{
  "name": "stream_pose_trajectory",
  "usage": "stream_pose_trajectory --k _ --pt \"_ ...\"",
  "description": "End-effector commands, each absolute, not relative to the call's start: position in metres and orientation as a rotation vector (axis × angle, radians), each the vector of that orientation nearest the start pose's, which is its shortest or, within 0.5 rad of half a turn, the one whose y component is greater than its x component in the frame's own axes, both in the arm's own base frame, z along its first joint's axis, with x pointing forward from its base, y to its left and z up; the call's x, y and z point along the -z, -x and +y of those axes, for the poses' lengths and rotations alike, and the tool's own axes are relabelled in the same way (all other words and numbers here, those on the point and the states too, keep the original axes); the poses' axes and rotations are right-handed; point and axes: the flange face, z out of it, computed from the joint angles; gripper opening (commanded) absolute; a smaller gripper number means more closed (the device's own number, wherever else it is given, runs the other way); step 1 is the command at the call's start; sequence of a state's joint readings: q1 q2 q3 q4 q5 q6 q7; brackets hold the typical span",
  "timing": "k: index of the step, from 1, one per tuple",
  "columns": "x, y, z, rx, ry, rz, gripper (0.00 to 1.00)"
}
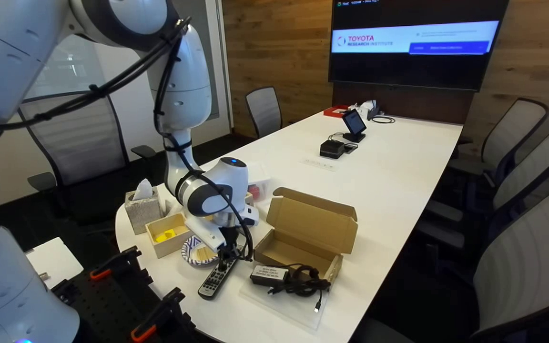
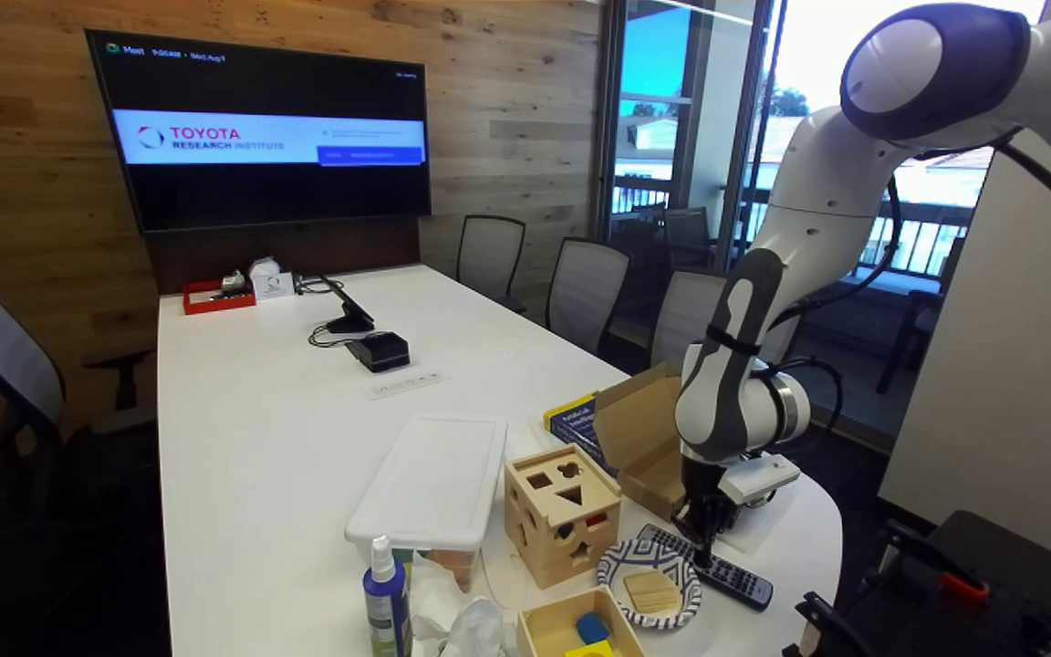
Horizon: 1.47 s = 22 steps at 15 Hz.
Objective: Press the button on the remote
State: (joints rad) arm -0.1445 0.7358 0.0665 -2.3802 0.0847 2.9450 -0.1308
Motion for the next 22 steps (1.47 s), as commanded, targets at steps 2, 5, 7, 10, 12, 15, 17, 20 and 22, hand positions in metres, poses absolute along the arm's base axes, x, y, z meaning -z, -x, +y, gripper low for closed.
stream_pose_trajectory --k 2,5,7,10,12,15,17,20,22 --pt "-0.036 -0.424 -0.030 -0.184 3.041 0.085 0.00" --pt "-0.048 -0.421 -0.030 -0.162 3.055 0.075 0.00" --pt "-0.056 -0.419 -0.030 -0.148 3.058 0.059 0.00" --pt "-0.071 -0.415 -0.028 -0.100 3.079 -0.022 0.00" --pt "-0.080 -0.417 -0.026 -0.036 3.088 -0.076 0.00" --pt "-0.126 -0.415 -0.020 0.103 3.109 -0.192 0.00" --pt "-0.159 -0.413 -0.017 0.155 3.117 -0.232 0.00" --pt "-0.208 -0.412 -0.011 0.208 3.124 -0.250 0.00" --pt "-0.241 -0.413 -0.004 0.209 3.117 -0.259 0.00"
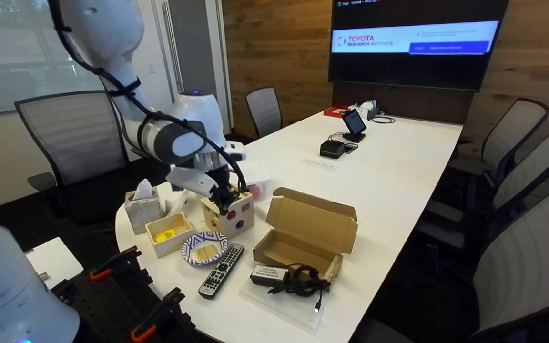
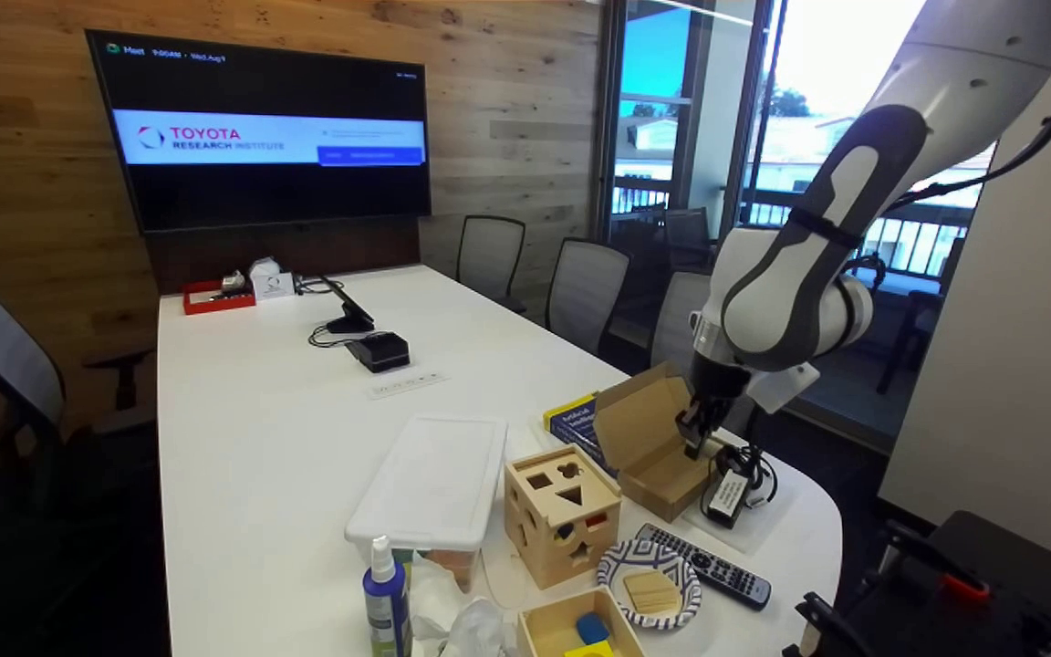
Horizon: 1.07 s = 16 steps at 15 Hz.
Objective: Press the button on the remote
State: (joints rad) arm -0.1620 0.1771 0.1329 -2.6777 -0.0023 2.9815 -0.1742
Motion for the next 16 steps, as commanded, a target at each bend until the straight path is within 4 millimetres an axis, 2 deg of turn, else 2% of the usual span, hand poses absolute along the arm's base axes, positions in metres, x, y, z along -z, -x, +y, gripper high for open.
stream_pose_trajectory --k 1,5,6,8,11,16 --pt "-0.259 -0.412 -0.002 0.201 3.108 -0.259 0.00" --pt "-0.329 -0.407 -0.003 0.165 3.079 -0.277 0.00" --pt "-0.343 -0.405 -0.005 0.159 3.075 -0.277 0.26" --pt "-0.366 -0.401 -0.009 0.149 3.066 -0.271 0.34" --pt "-0.388 -0.396 -0.013 0.138 3.051 -0.264 0.55" --pt "-0.400 -0.392 -0.015 0.128 3.034 -0.261 0.93"
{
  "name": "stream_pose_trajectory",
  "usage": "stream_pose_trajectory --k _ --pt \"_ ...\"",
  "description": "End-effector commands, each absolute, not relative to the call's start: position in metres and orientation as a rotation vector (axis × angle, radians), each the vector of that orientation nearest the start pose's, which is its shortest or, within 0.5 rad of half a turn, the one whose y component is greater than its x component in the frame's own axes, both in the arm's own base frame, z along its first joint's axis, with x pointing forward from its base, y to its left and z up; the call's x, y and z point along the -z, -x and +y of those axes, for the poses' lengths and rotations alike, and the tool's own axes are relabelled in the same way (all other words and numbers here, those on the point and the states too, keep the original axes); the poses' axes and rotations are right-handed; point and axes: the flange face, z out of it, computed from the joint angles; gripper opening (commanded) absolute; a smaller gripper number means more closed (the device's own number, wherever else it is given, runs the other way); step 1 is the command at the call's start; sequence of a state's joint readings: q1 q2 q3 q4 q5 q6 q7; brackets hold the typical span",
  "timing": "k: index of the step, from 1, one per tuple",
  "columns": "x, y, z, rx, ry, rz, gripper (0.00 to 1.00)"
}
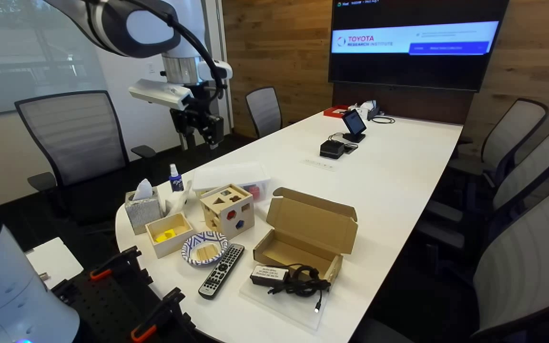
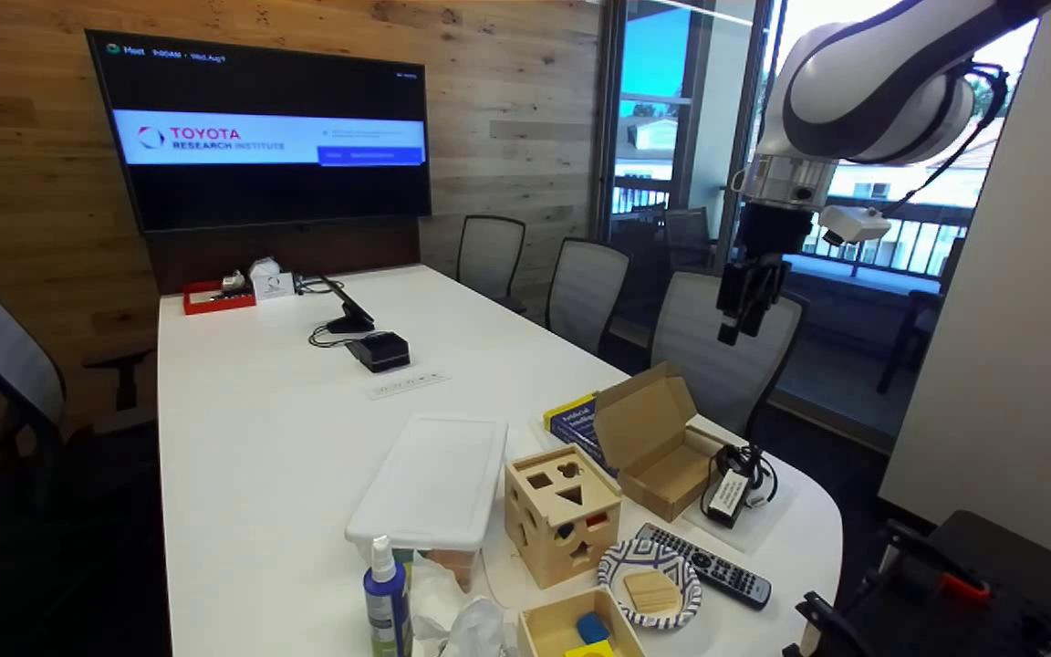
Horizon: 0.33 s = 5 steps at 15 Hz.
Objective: Press the button on the remote
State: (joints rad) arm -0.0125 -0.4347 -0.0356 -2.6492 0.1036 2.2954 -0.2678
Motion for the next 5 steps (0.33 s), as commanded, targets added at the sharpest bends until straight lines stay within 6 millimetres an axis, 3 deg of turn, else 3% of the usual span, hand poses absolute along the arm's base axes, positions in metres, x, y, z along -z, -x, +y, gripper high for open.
stream_pose_trajectory --k 1,5 --pt "-0.4004 -0.3921 -0.0147 0.129 3.035 -0.266 0.99" --pt "-0.3984 -0.3904 -0.0120 0.133 3.039 -0.272 1.00"
